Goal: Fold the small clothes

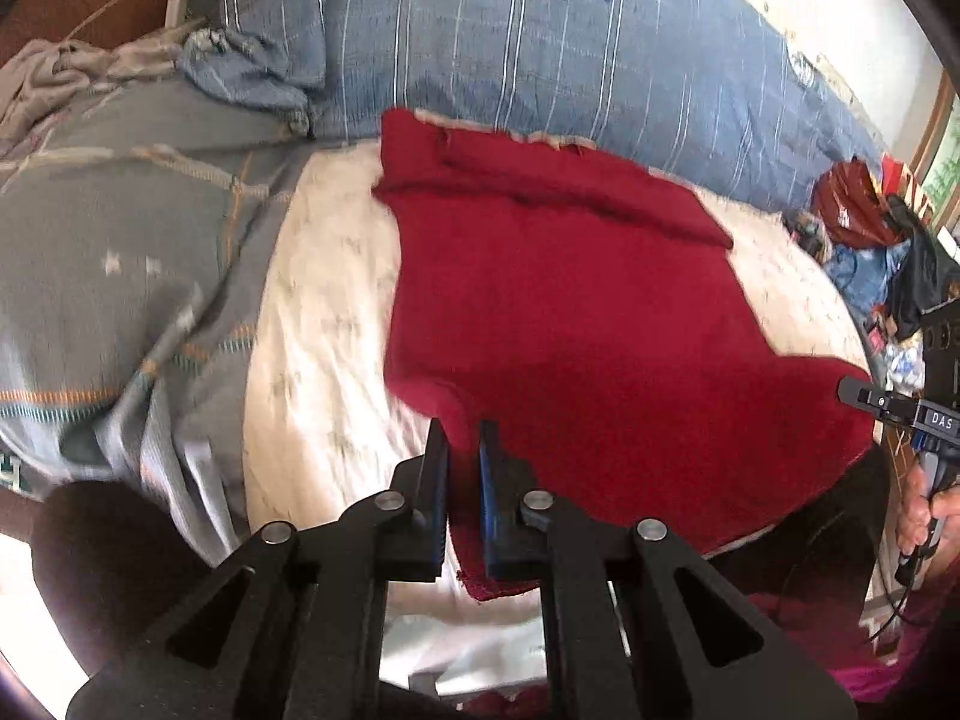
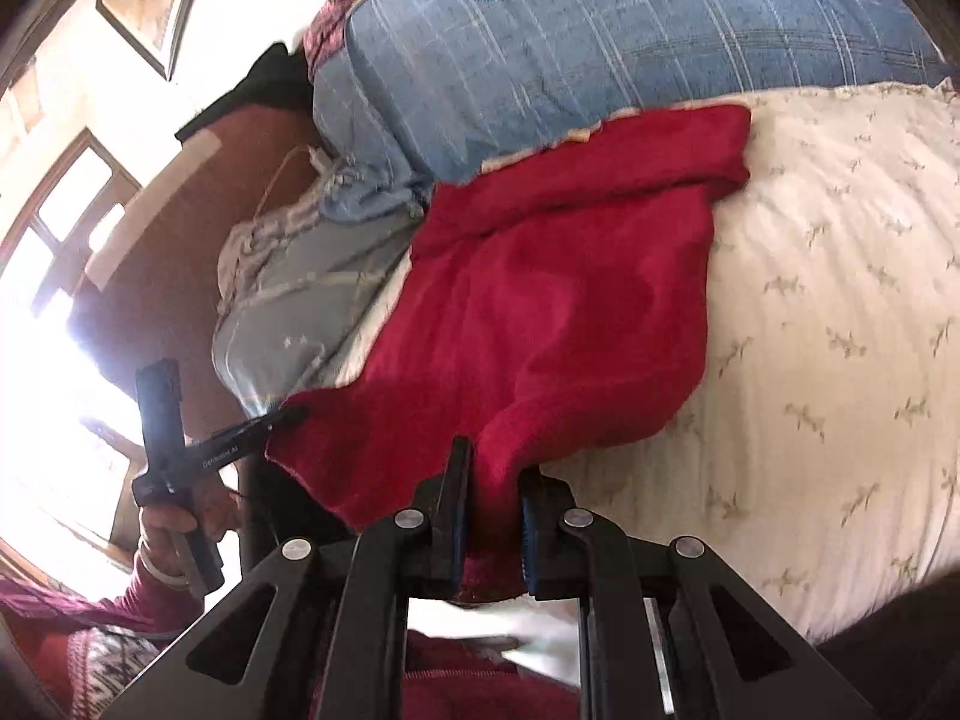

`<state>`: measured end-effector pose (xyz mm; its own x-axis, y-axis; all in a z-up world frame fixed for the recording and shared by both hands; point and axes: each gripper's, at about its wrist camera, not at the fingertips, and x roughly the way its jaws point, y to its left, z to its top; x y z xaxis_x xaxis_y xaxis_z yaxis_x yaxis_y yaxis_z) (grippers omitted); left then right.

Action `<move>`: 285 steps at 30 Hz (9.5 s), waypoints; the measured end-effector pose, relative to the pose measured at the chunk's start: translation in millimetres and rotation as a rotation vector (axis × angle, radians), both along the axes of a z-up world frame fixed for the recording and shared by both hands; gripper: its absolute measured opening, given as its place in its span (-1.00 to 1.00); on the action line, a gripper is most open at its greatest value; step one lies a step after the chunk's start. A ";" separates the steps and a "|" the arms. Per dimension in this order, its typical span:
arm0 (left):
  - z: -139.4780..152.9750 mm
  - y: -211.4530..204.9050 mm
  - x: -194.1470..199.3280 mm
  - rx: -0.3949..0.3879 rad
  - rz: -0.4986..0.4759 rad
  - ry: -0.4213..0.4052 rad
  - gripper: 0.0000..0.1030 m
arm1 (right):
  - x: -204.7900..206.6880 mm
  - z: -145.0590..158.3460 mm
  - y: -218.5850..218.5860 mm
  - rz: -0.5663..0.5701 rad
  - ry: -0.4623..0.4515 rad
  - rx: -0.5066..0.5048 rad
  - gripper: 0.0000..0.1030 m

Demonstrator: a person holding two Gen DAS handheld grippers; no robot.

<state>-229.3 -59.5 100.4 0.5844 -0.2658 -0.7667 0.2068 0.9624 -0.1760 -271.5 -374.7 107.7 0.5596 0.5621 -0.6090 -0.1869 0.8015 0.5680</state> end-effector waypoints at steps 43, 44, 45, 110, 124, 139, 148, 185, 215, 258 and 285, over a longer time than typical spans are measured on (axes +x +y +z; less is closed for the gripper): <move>35.0 -45.8 273.9 0.016 0.107 -0.125 -0.88 | 258.6 25.2 -67.2 -0.277 -0.106 -0.006 -0.76; 32.7 -47.0 279.9 0.019 0.109 -0.120 -0.88 | 265.1 21.7 -69.8 -0.286 -0.099 -0.004 -0.76; 28.4 -48.3 288.9 0.021 0.113 -0.109 -0.88 | 270.0 18.8 -72.0 -0.293 -0.095 0.000 -0.76; -50.2 9.7 225.5 -0.047 0.190 0.099 0.47 | 305.4 -28.8 -95.9 -0.513 0.110 -0.307 -0.55; -53.3 17.0 218.6 -0.068 0.129 0.076 0.47 | 312.8 4.7 122.5 0.050 -0.024 -0.327 -0.19; -62.2 23.8 222.8 -0.085 0.112 0.091 0.54 | 399.4 -55.2 229.6 0.097 0.004 -0.477 -0.33; -61.7 25.1 221.9 -0.081 0.112 0.088 0.54 | 387.4 -36.6 215.3 0.103 0.056 -0.351 0.16; -52.6 16.5 235.1 -0.215 0.050 0.034 -0.24 | 385.4 -35.2 211.3 0.151 0.105 -0.380 0.25; -5.5 -22.1 215.8 -0.185 -0.036 -0.063 -0.60 | 370.4 9.7 150.9 0.084 -0.013 -0.239 -0.66; 10.4 -202.2 204.8 -0.119 -0.385 -0.028 0.11 | 276.3 -16.4 -107.7 -0.323 0.092 -0.050 0.16; -23.0 -163.5 223.6 -0.034 -0.208 -0.002 0.11 | 215.5 -33.8 -69.0 -0.280 0.081 -0.180 -0.50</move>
<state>-5.7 -223.0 77.4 0.5162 -0.4063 -0.7540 0.4008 0.8926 -0.2066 -56.0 -443.6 73.9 0.6228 0.2729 -0.7333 0.0941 0.9043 0.4165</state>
